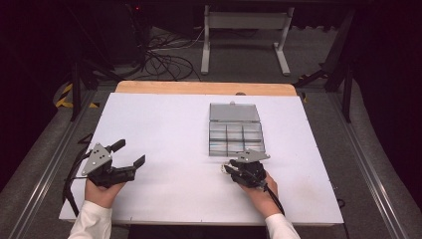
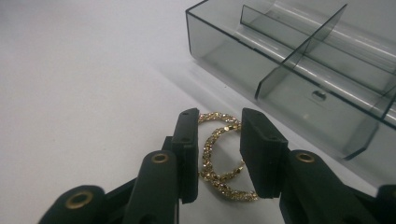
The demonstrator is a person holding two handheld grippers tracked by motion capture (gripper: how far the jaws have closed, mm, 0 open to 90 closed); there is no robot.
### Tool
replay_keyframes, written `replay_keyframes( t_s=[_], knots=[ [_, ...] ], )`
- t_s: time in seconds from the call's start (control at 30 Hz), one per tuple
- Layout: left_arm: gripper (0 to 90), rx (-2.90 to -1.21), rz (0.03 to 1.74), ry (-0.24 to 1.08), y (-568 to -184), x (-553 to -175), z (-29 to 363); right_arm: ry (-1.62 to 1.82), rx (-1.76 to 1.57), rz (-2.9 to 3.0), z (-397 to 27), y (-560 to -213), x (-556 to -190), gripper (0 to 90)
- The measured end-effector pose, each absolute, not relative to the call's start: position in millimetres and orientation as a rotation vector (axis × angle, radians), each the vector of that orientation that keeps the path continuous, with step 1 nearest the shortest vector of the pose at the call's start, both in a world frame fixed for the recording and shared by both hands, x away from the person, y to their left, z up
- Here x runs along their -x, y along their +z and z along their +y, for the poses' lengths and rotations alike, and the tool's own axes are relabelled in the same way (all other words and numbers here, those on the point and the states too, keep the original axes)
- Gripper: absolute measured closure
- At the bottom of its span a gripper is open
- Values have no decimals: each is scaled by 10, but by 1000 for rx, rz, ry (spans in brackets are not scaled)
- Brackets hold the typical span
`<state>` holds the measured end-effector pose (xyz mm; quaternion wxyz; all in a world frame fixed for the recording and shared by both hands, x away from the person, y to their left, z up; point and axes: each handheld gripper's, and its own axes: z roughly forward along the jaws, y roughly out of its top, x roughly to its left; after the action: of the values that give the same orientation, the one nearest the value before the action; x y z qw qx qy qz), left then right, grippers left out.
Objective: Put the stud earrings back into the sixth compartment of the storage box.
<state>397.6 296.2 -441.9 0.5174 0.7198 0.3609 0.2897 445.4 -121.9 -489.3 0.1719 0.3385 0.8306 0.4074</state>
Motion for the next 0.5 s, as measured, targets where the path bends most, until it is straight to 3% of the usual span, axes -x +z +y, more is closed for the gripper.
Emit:
replay_keyframes(
  t_s=[0.27,0.33,0.5],
  knots=[
    [134,-1728,866,697,-4417,-3975,2960,1085,-974,2392,-1155,-4936,-4474,752],
    [133,-1728,866,696,-4417,-3974,2957,1074,-982,2393,-1131,-4936,-4468,829],
    [133,-1715,863,689,-4404,-3967,2969,1072,-981,2386,-1122,-4931,-4466,858]
  ],
)
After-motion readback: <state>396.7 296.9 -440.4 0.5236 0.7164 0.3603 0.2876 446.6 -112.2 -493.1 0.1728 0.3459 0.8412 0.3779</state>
